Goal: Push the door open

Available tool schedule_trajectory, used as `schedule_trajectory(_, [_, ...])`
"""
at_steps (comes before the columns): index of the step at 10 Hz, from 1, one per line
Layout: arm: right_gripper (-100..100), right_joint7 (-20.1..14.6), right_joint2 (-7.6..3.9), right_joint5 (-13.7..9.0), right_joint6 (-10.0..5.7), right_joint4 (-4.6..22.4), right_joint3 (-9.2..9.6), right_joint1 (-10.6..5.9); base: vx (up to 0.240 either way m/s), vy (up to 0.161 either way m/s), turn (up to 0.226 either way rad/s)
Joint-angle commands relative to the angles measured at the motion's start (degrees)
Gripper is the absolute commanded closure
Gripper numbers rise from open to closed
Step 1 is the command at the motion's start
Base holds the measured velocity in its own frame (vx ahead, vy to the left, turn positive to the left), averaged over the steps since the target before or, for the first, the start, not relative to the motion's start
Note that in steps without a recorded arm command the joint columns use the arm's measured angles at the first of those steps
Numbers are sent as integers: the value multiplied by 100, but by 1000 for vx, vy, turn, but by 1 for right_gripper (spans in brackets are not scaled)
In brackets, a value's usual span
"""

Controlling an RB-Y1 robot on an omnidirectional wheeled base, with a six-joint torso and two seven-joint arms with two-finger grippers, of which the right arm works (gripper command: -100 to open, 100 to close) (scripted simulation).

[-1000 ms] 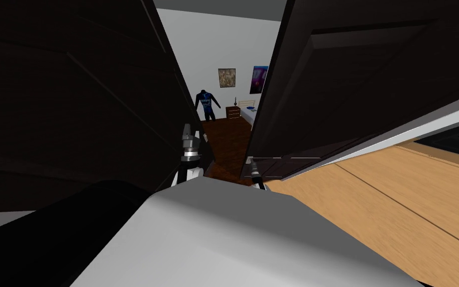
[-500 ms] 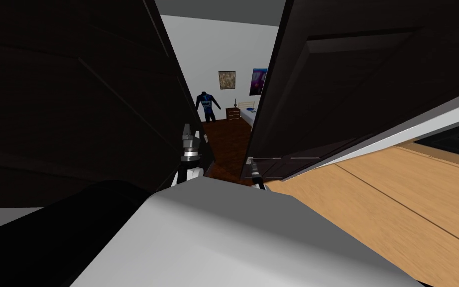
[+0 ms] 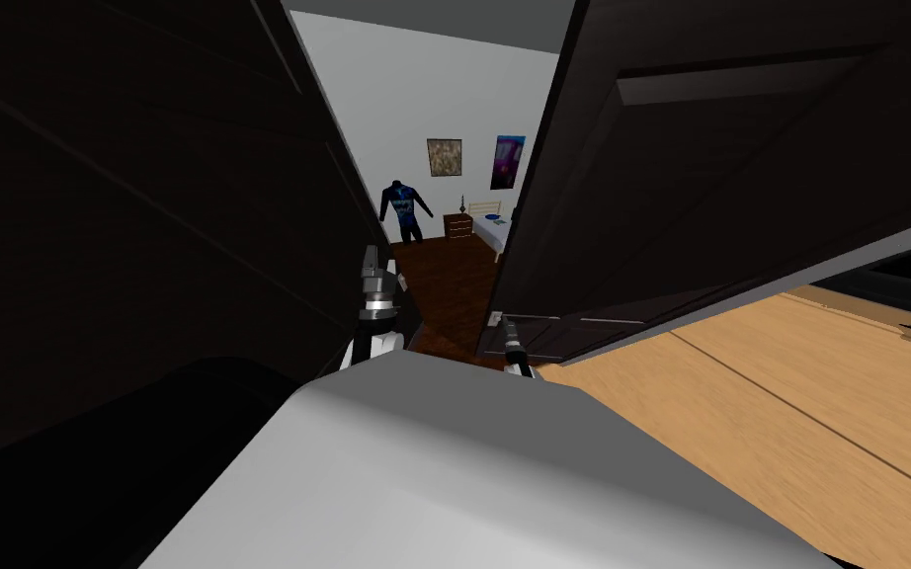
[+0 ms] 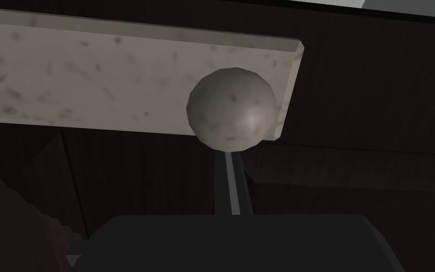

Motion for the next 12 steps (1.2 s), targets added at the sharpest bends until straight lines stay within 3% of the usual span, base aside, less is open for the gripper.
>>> schedule_trajectory(1, [-100, -21, -12, -18, 38, -35, 3, 3, -49, 55, -77])
schedule_trajectory(5, [-100, -51, 36, -44, 94, -87, 8, 7, -197, 23, -27])
schedule_trajectory(8, [-100, -86, 193, -75, 159, -148, 14, 11, -220, 28, -48])
schedule_trajectory(12, [-100, -68, 86, -80, 113, -122, -16, 20, 78, 26, 13])
